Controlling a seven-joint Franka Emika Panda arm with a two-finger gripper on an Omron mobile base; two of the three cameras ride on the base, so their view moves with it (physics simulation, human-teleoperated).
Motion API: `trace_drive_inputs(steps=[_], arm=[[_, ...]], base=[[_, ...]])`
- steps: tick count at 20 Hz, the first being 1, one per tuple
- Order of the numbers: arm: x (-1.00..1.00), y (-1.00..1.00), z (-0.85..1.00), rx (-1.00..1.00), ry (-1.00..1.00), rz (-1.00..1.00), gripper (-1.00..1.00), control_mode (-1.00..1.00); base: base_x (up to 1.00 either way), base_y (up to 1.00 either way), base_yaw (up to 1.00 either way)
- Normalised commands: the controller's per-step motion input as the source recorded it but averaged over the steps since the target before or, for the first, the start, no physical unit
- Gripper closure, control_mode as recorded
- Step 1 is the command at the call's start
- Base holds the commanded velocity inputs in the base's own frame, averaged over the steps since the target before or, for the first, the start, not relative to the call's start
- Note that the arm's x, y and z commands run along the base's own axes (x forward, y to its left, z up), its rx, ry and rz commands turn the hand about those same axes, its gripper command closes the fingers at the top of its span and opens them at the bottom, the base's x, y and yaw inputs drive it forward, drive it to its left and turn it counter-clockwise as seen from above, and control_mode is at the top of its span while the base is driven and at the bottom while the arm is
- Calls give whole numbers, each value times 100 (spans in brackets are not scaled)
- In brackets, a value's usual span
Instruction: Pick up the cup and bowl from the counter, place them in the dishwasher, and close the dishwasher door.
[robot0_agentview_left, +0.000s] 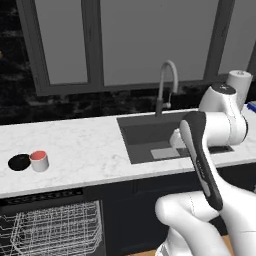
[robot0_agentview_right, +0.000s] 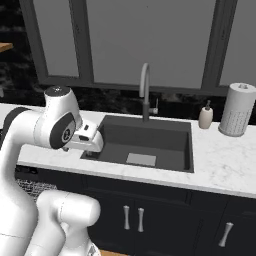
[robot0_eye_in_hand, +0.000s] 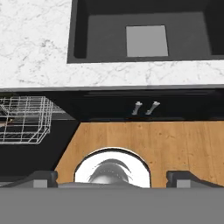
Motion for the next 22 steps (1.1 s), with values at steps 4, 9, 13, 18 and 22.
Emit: trace_drive_inputs(steps=[4, 9, 13, 18, 22], arm=[[0, 0, 0, 0, 0, 0, -100, 100], [0, 0, 0, 0, 0, 0, -100, 100], [0, 0, 0, 0, 0, 0, -100, 100], [0, 0, 0, 0, 0, 0, -100, 100], [0, 0, 0, 0, 0, 0, -100, 100]], base=[[-11, -1, 13], [0, 0, 32], [0, -13, 49], [0, -24, 49], [7, -35, 46]])
